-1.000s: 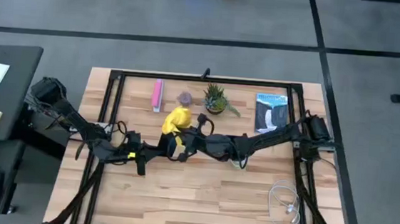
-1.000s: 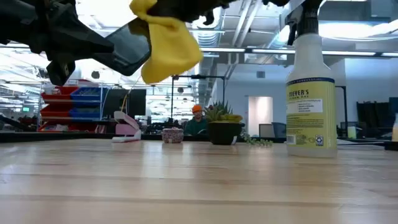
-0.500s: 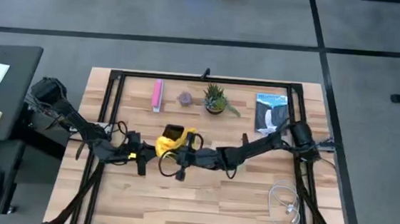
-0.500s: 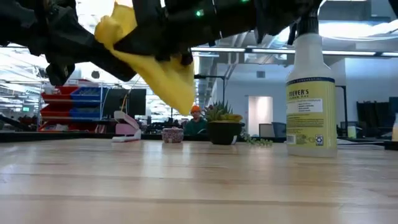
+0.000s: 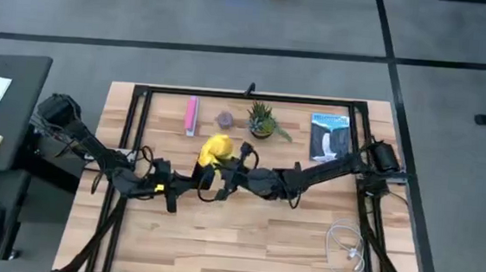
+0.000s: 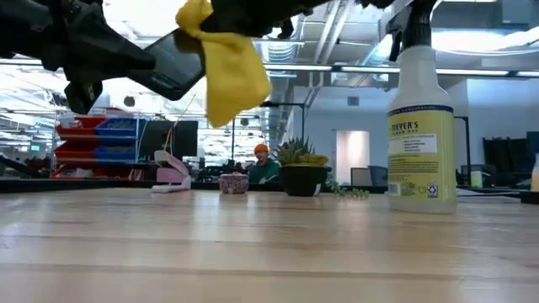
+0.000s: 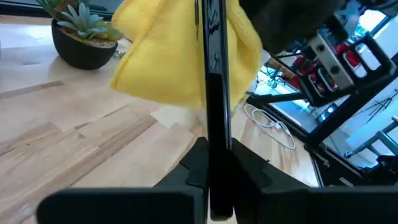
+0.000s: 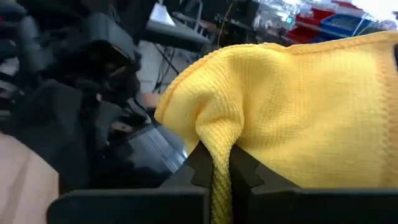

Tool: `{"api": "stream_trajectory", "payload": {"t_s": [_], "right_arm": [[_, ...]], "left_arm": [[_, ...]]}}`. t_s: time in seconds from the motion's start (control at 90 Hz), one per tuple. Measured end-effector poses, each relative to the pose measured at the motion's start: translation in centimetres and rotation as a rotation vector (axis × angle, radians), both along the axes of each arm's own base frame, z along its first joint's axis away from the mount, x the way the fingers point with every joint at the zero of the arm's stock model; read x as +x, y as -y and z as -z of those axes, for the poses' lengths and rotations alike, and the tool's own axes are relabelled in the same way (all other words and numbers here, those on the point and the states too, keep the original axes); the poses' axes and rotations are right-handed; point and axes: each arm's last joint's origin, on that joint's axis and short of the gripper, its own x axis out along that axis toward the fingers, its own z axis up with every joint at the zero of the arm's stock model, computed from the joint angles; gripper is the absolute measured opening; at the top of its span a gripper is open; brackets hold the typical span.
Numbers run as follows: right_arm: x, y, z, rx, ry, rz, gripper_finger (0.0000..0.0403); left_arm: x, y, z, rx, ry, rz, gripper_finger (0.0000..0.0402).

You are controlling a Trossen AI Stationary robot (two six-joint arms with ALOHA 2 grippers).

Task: Apply microfiber cloth
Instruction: Wipe the front of the cellphone with the yellow microfiber cloth

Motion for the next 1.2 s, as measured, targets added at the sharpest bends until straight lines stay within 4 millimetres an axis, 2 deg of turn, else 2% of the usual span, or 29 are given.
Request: {"api": "stream_trajectory", "payload": {"t_s": [0.089,0.233,0.422,0.711,0.989,1.2], "right_arm": [[-0.4,-0.2,0.5,0.028,-0.023,0.003,0.0],[-1.3,-1.2,2.7,0.092,-0.05,-0.012,0.0],[-2.1,-2.2,4.6,0.206,-0.023,-0.139,0.0],[-2.0,-2.4,3.5,0.224,0.11,-0.246,0.0],[-1.8,-1.0,1.7,0.132,0.263,-0.149,0.0],[-1.3,-0.5,2.5,0.23,0.228,-0.275,0.0]], "left_arm": [[0.0,0.0,0.0,0.008,-0.004,0.001,0.0015],[0.0,0.0,0.1,0.019,-0.01,0.001,0.0015],[0.0,0.0,0.0,0.024,-0.005,0.008,0.0015],[0.0,0.0,0.0,0.027,-0.006,0.007,0.0015],[0.0,0.0,0.0,0.025,-0.007,0.003,0.0015],[0.0,0.0,0.0,0.022,-0.004,0.003,0.0015]]}}
